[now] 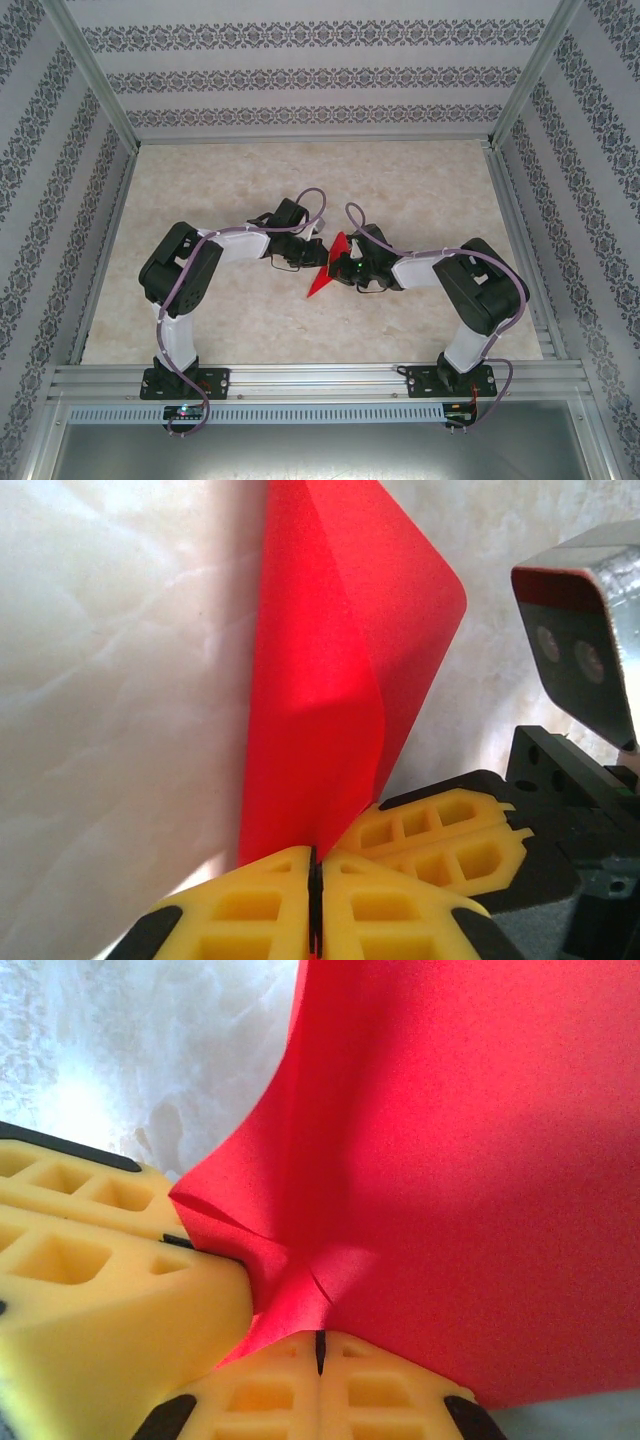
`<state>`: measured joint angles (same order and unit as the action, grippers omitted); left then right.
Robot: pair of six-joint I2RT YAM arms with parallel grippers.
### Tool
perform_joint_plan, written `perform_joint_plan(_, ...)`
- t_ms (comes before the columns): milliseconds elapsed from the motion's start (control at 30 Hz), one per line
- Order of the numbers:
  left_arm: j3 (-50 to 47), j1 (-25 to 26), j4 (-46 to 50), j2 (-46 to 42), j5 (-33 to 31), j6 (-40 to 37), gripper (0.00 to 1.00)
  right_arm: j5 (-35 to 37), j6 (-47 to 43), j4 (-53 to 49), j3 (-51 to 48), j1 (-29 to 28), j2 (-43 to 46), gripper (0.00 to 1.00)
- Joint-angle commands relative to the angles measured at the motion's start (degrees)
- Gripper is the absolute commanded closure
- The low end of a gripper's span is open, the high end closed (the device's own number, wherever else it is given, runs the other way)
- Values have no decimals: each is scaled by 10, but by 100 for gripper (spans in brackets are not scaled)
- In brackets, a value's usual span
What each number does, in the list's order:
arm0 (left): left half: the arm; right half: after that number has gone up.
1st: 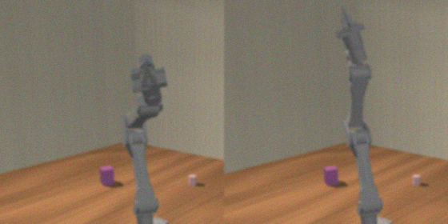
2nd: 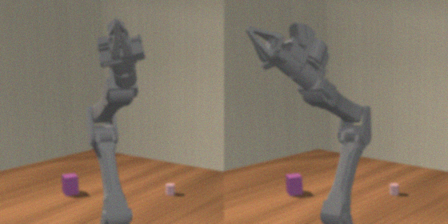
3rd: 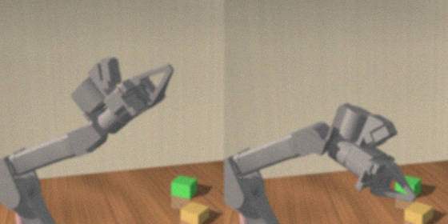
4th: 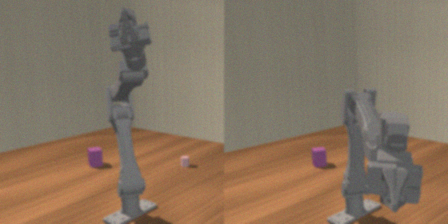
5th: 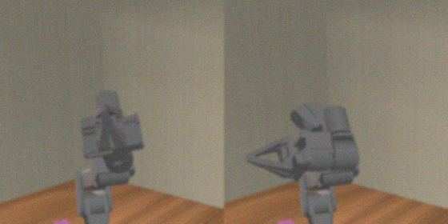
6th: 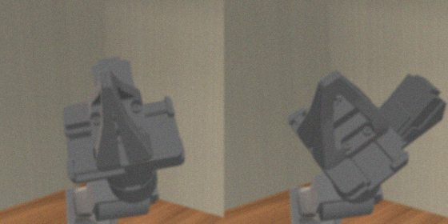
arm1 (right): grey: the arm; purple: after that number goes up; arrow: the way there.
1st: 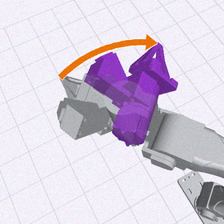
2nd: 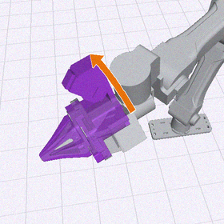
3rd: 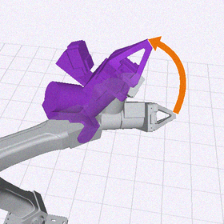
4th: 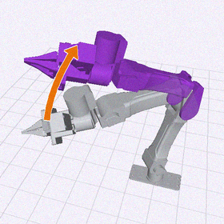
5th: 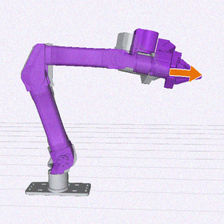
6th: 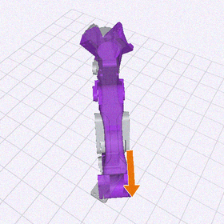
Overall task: Fold a paper plane with a square sheet of paper (pick it up from the middle)
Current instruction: Fold the wing for the fifth time at the center of the table.
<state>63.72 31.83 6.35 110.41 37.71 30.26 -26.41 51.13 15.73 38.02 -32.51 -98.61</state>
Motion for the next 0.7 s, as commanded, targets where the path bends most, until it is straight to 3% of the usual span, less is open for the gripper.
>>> perform_joint_plan(0,-7,7,14,-3,-9,-11,86,17,-3,-17,-14,4,3,96)
perform_joint_plan(367,-18,7,64,-47,-45,-39,73,15,-5,-17,-16,9,0,96)
perform_joint_plan(667,-31,7,81,-53,-46,-45,77,12,-4,-18,-13,10,0,97)
